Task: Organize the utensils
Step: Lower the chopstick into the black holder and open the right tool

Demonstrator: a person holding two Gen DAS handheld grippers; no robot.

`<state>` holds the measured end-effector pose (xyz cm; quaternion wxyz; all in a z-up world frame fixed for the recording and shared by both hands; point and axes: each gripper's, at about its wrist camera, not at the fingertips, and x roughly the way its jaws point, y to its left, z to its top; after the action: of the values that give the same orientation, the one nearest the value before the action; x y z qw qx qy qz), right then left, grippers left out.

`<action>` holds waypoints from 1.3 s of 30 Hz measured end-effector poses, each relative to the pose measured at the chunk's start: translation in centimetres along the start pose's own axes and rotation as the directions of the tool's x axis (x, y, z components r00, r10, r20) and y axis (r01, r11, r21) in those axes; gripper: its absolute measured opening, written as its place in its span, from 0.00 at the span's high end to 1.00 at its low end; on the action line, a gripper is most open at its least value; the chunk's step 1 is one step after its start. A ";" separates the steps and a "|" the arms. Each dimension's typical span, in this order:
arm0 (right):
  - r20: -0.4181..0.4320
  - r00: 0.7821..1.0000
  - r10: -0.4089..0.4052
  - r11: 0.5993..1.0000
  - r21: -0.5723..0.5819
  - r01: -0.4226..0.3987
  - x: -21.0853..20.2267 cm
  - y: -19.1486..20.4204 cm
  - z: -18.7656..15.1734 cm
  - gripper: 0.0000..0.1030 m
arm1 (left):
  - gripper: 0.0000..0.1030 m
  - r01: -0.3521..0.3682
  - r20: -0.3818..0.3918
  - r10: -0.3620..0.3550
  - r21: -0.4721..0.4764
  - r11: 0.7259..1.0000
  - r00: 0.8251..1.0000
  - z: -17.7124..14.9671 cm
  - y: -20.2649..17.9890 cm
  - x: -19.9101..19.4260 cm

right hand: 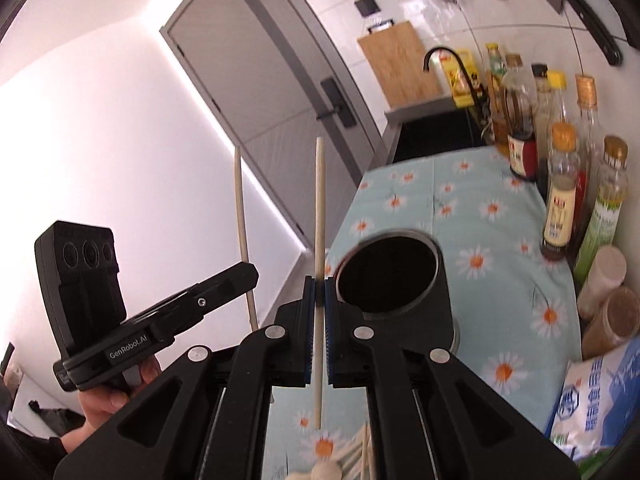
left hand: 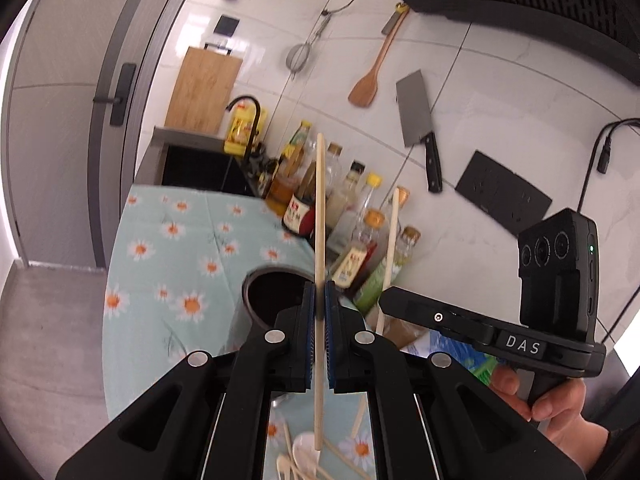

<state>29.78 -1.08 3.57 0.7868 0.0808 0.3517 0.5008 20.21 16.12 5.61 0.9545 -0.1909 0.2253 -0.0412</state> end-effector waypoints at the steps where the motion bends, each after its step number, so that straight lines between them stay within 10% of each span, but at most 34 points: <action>1: 0.018 1.000 -0.003 1.000 0.001 0.003 0.1 -0.2 0.6 0.95 | 0.97 0.007 0.027 -0.007 0.001 1.000 1.000 0.7 0.1 0.3; 13: 0.184 0.979 -0.090 0.994 -0.043 0.099 1.8 -1.7 4.6 0.95 | 0.97 -0.024 0.173 0.021 0.015 1.000 0.985 4.5 2.0 4.5; 29: 0.166 0.977 -0.135 0.989 -0.043 0.144 5.2 -3.1 4.0 0.94 | 0.95 -0.064 0.132 0.061 0.018 0.998 0.989 2.2 3.5 8.3; 33: 0.160 0.977 -0.140 0.989 -0.028 0.146 4.8 -3.0 3.8 0.70 | 0.95 -0.061 0.120 0.059 0.014 0.998 0.991 2.0 3.4 8.1; 39: 0.175 0.973 -0.149 0.988 -0.017 0.154 3.3 -2.8 3.7 0.70 | 0.95 -0.064 0.119 0.061 0.025 0.998 0.991 2.1 2.8 6.9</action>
<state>35.04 1.15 3.44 0.8514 0.0850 0.2794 0.4357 27.32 18.30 3.40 0.9697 -0.1721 0.1736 -0.0032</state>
